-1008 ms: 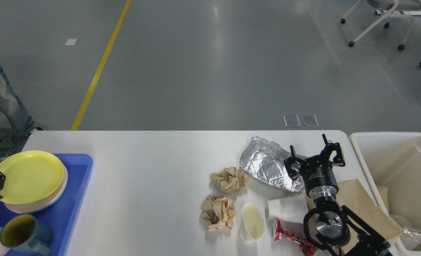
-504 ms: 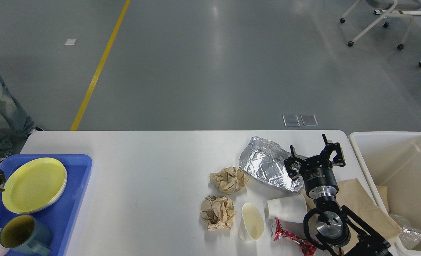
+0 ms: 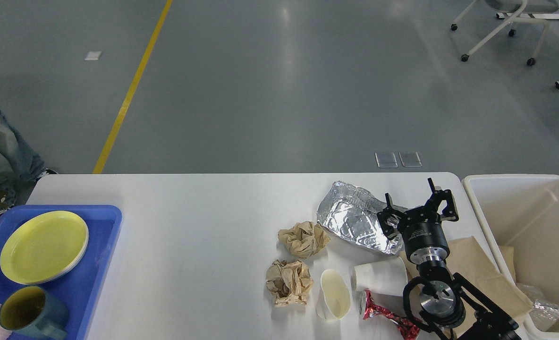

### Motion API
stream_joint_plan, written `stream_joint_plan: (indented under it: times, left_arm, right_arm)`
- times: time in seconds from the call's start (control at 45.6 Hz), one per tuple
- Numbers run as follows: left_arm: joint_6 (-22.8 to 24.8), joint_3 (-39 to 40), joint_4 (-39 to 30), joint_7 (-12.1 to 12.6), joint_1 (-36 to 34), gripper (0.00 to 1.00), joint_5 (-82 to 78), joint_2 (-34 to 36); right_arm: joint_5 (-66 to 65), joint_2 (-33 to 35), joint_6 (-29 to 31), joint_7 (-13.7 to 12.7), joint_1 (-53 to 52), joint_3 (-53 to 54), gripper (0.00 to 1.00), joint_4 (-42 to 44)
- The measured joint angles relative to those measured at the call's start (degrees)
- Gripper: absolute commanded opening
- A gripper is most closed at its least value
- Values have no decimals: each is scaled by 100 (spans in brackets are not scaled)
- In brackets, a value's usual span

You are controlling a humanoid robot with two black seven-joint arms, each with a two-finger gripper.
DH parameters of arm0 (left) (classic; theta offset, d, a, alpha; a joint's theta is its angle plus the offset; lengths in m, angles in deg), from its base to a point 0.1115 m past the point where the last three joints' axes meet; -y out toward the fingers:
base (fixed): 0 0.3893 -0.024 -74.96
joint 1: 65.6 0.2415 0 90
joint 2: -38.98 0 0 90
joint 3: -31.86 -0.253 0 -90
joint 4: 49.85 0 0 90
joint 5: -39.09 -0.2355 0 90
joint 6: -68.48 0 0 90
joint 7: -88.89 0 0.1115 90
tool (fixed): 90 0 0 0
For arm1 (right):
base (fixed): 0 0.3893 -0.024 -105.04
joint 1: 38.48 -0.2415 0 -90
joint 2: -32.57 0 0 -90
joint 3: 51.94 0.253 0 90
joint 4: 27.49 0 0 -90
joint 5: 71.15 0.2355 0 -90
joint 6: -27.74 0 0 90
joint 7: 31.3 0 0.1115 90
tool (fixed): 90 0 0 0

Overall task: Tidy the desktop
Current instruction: 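Raise the left gripper and bring it back over the tray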

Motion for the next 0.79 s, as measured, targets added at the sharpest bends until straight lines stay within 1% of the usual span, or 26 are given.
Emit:
stream_joint_plan:
  times: [0.132,0.197,0.263,0.373,0.482,0.701,0.789]
  left_arm:
    - [120,151,-182,-35,-423,96,10,87]
    - [136,469,-374,-78,-547,96,21,101]
    - [159,1070,-523,-65,-591,96,27,172]
    - [270,2470,-593,-38,-426,96,17,412]
    - [317,3962,-603,-99,100,96,16,452]
    - [334,7623,-594,-123,1498,96,46,90]
    - [322,8726,-580,-123,1918,96,45,-161]
  right_arm:
    - [0,0,0,1,-1,0,100,1]
    - [0,0,0,1,-2,0,100,1]
    - [0,0,0,2,-2,0,100,1]
    - [0,0,0,2,-2,0,100,1]
    - [0,0,0,2,-2,0,100,1]
    - [0,0,0,2,-1,0,100,1]
    - [0,0,0,2,0,0,100,1]
